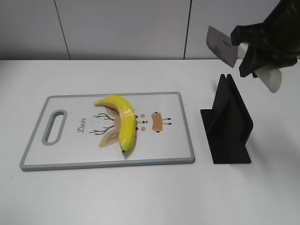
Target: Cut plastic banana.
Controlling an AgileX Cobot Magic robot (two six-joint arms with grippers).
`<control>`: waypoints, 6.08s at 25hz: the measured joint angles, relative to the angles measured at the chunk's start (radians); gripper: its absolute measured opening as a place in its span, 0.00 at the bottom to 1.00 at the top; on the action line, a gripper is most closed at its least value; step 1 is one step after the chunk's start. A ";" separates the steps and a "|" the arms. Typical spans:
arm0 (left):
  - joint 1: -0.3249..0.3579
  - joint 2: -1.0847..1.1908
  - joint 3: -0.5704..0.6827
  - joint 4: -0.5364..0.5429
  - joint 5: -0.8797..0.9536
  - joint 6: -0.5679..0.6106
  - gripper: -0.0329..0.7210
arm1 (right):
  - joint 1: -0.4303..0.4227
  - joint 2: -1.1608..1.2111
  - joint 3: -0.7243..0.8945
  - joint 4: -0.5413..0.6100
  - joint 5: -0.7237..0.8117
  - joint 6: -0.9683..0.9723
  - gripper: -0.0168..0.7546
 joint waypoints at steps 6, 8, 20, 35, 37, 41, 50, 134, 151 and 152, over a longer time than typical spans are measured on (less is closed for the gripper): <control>0.000 -0.305 0.159 -0.020 -0.051 -0.030 0.80 | 0.000 -0.019 0.127 0.000 -0.091 0.069 0.24; 0.000 -0.400 0.194 -0.021 -0.064 -0.052 0.80 | 0.000 -0.031 0.153 -0.001 -0.116 0.083 0.24; 0.000 -0.723 0.226 0.128 -0.064 -0.288 0.80 | 0.000 -0.045 0.265 0.002 -0.177 0.095 0.24; 0.000 -0.725 0.226 0.149 -0.063 -0.327 0.79 | 0.000 -0.102 0.294 -0.008 -0.187 0.166 0.24; 0.000 -0.725 0.226 0.150 -0.063 -0.328 0.79 | 0.000 -0.103 0.294 -0.008 -0.183 0.164 0.24; 0.000 -0.725 0.226 0.150 -0.063 -0.328 0.78 | 0.000 -0.103 0.294 -0.005 -0.164 0.153 0.24; 0.000 -0.725 0.226 0.149 -0.063 -0.328 0.78 | 0.000 -0.103 0.294 0.021 -0.109 0.130 0.24; 0.000 -0.725 0.226 0.146 -0.067 -0.330 0.78 | 0.000 -1.516 0.759 -0.089 0.104 -0.207 0.74; 0.000 -0.725 0.226 0.145 -0.067 -0.330 0.78 | 0.000 -1.561 0.762 -0.068 0.105 -0.206 0.74; 0.000 -0.725 0.226 0.145 -0.067 -0.330 0.78 | 0.000 -1.561 0.762 -0.064 0.105 -0.206 0.74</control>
